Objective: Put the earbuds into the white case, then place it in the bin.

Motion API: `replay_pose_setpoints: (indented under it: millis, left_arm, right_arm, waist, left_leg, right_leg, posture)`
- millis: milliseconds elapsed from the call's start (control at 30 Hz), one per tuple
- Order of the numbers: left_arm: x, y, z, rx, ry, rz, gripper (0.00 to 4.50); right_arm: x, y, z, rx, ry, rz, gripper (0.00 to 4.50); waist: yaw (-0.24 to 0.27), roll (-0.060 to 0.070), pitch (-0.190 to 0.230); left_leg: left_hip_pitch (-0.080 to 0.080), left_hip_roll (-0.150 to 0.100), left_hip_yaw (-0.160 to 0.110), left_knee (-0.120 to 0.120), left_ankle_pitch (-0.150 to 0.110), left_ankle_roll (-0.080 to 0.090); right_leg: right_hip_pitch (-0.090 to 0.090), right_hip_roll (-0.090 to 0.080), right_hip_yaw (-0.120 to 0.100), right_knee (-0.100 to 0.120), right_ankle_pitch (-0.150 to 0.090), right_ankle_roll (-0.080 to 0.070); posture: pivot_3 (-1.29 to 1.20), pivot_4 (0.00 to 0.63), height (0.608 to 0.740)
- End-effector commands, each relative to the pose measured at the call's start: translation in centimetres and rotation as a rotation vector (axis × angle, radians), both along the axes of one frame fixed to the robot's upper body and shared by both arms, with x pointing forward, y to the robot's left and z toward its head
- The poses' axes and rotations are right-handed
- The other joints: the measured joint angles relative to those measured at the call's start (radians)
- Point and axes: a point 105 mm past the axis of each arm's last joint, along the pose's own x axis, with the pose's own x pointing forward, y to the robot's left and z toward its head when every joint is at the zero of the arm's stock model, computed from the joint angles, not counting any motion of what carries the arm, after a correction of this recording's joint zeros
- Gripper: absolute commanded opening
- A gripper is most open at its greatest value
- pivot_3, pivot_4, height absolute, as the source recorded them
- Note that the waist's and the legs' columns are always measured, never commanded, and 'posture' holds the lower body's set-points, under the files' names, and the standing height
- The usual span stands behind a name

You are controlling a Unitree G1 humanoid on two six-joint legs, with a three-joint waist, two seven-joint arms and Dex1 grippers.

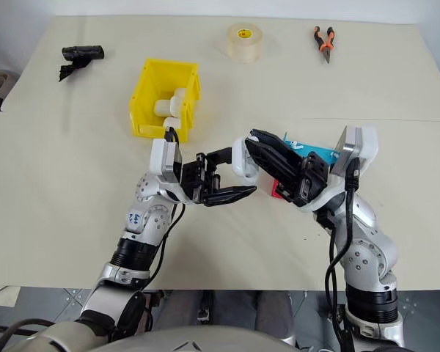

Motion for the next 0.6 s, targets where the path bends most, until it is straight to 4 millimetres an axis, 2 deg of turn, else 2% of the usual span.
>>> replay_pose_setpoints:
  millis: [33, 367, 600]
  left_arm:
    - [-0.27, 0.02, 2.26, -0.071, -0.080, 0.001, 2.77]
    - [0.09, 0.29, 2.36, -0.072, -0.088, 0.020, 2.77]
    - [-0.13, 0.24, 2.16, -0.066, -0.089, 0.009, 2.77]
  right_arm:
    - [-0.22, 0.29, -1.00, -0.031, 0.023, 0.014, 0.52]
    - [-0.76, -0.28, -1.16, -0.068, 0.026, 0.020, 0.52]
    - [-0.50, 0.29, -1.33, -0.121, 0.051, 0.031, 0.52]
  waist:
    - [0.000, 0.000, 0.000]
    - [0.000, 0.000, 0.000]
    - [0.000, 0.000, 0.000]
  left_leg:
    - [0.000, 0.000, 0.000, 0.000, 0.000, 0.000]
    - [0.000, 0.000, 0.000, 0.000, 0.000, 0.000]
    - [0.000, 0.000, 0.000, 0.000, 0.000, 0.000]
  right_leg:
    - [0.000, 0.000, 0.000, 0.000, 0.000, 0.000]
    - [0.000, 0.000, 0.000, 0.000, 0.000, 0.000]
    - [0.000, 0.000, 0.000, 0.000, 0.000, 0.000]
  posture:
    - [0.00, 0.150, 0.740]
    - [0.00, 0.150, 0.740]
    - [0.00, 0.150, 0.740]
